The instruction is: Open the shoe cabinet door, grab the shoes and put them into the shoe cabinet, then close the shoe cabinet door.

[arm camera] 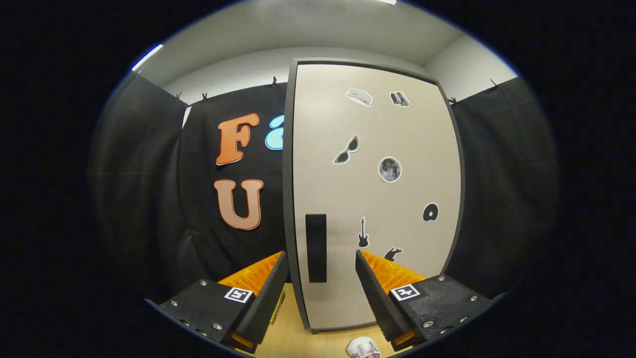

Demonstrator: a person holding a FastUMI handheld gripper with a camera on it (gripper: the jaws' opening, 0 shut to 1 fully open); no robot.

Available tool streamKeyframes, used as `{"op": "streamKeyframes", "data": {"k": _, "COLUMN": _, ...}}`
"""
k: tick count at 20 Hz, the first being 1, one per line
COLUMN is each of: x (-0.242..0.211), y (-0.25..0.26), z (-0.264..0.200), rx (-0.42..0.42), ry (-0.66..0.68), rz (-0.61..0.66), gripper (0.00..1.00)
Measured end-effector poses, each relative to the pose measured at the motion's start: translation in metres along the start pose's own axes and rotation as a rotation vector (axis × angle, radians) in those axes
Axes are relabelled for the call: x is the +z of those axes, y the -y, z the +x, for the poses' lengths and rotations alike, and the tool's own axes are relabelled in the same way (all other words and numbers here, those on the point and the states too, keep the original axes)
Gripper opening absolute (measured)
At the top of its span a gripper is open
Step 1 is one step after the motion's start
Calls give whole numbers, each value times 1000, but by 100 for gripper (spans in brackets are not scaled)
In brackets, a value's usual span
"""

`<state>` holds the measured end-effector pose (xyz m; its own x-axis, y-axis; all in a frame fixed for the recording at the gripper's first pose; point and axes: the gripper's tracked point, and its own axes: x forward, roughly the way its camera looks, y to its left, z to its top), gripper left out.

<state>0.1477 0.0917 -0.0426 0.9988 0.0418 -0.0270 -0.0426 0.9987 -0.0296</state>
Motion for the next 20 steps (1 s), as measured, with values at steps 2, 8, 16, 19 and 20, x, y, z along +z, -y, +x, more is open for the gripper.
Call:
{"op": "streamKeyframes", "data": {"k": 2, "x": -6, "y": 2, "z": 18, "rx": -19, "ry": -1, "rz": 5, "gripper": 80}}
{"op": "streamKeyframes", "data": {"k": 8, "x": -25, "y": -5, "z": 65, "rx": 4, "ry": -34, "rz": 42, "gripper": 74}}
{"op": "streamKeyframes", "data": {"k": 16, "x": -38, "y": -11, "z": 97, "rx": -5, "ry": -48, "rz": -12, "gripper": 41}}
{"op": "streamKeyframes", "data": {"k": 19, "x": -39, "y": -12, "z": 98, "rx": 6, "ry": -50, "rz": -11, "gripper": 35}}
{"op": "streamKeyframes", "data": {"k": 20, "x": -39, "y": -11, "z": 98, "rx": 18, "ry": -61, "rz": 3, "gripper": 33}}
